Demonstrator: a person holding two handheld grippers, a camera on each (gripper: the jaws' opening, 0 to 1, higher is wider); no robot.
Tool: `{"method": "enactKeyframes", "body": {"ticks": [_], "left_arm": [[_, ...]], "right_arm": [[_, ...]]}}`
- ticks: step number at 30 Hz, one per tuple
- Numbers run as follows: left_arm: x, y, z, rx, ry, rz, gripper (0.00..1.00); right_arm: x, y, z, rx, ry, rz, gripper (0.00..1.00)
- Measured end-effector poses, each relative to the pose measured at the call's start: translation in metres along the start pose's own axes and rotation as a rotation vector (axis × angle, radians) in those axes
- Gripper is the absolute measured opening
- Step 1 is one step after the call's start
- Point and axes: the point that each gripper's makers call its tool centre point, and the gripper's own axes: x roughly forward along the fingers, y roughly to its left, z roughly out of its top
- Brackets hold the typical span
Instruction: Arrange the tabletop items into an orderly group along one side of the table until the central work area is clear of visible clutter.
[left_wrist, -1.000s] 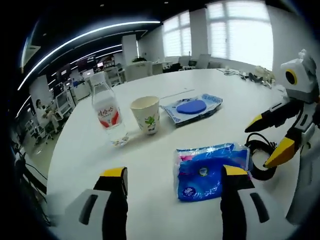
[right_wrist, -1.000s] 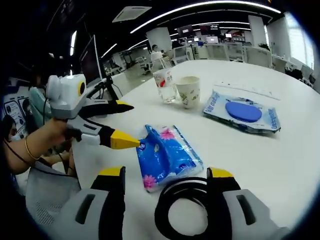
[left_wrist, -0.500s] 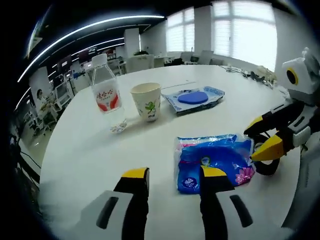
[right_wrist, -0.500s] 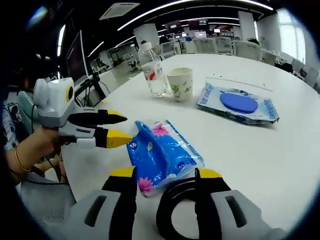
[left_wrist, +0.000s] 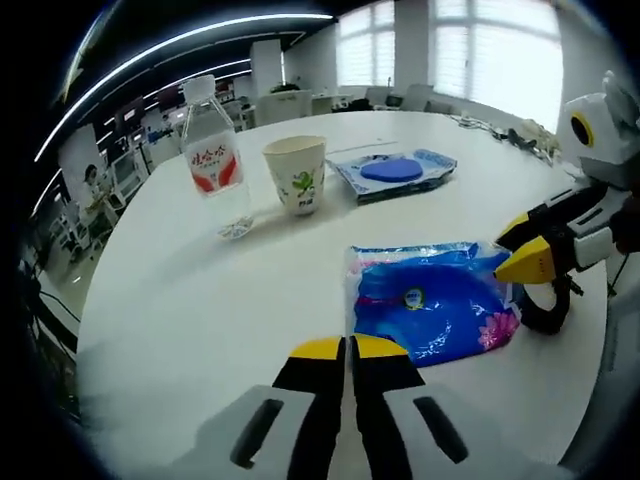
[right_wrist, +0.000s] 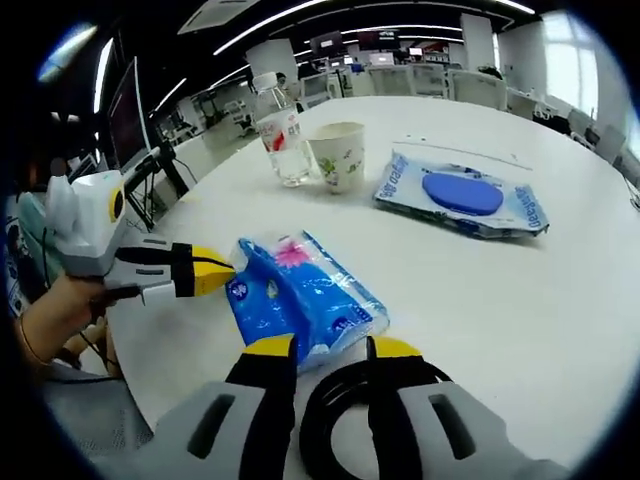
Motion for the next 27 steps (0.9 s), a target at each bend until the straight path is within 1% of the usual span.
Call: {"method": "enactKeyframes", "body": {"ticks": [4,6,8,10,12,15,19,23,27], "left_arm": [[-0.001,0.003,-0.001,-0.006,0.006,0.014,0.0],[-0.002,0.002,-0.001,-0.026,0.006,0.011,0.0],[-0.002,0.003,-0.002,-0.027,0.008,0.009,0.0],[-0.002,0.002,-0.002,-0.03,0.013,0.006,0.0],[-0.003,0.0,-0.002,-0.041,0.013,0.0,0.0],[-0.004,-0.003,-0.003,-0.047,0.014,-0.005,0.0],[-0.005,-0.005,-0.001,-0.053,0.013,-0.004,0.0],[-0.008,-0.008,0.001,-0.064,0.015,-0.013,0.0],[-0.01,-0.012,0.011,-0.091,-0.013,-0.03,0.0]], "right_arm": [[0.002,0.0,0.0,0.025,0.005,0.0,0.16],[0.002,0.0,0.001,0.047,0.003,0.001,0.13],[0.002,0.0,0.002,0.058,0.001,-0.002,0.11],[0.002,-0.001,0.003,0.054,-0.003,-0.001,0.08],[0.002,-0.001,0.004,0.056,-0.007,-0.003,0.07],[0.002,0.0,0.004,0.057,-0.004,0.01,0.02],[0.0,0.0,0.006,0.051,-0.011,0.009,0.0],[-0.004,-0.003,0.011,0.051,-0.024,0.014,0.0],[-0.01,-0.007,0.014,0.045,-0.028,0.009,0.0]]}}
